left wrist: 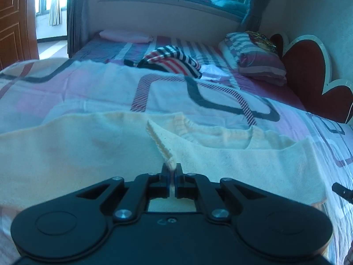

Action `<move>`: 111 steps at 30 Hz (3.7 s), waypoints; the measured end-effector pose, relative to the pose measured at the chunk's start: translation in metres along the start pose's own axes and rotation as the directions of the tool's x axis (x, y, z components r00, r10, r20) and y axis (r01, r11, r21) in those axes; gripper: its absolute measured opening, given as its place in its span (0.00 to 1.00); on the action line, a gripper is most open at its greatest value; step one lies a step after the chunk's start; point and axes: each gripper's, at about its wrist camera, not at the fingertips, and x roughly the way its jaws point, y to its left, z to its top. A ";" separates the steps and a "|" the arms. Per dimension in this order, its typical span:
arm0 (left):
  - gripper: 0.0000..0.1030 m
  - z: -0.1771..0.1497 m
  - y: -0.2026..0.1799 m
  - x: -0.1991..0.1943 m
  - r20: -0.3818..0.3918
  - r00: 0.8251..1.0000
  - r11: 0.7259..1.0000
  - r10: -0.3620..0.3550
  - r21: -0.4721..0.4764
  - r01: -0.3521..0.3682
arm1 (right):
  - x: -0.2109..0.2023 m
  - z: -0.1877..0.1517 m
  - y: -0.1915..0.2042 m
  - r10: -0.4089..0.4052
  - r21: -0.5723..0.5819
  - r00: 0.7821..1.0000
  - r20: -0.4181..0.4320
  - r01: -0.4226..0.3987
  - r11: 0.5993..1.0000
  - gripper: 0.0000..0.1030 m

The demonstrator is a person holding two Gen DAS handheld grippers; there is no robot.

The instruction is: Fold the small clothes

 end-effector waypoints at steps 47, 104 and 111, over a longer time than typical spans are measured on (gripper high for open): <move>0.72 -0.002 0.020 0.036 0.055 0.981 0.979 0.189 0.063 -0.192 | 0.131 0.048 0.047 0.046 -0.233 0.992 -0.118 -0.073 0.970 0.03; 0.79 -0.045 0.068 -0.028 0.036 0.978 0.978 0.206 -0.019 -0.205 | 0.016 -0.015 0.085 0.056 -0.258 0.989 -0.133 -0.089 0.962 0.03; 0.79 -0.068 0.191 -0.085 0.031 0.921 0.892 0.387 -0.267 -0.366 | 0.015 -0.023 0.121 0.117 -0.266 0.981 -0.154 -0.155 0.951 0.03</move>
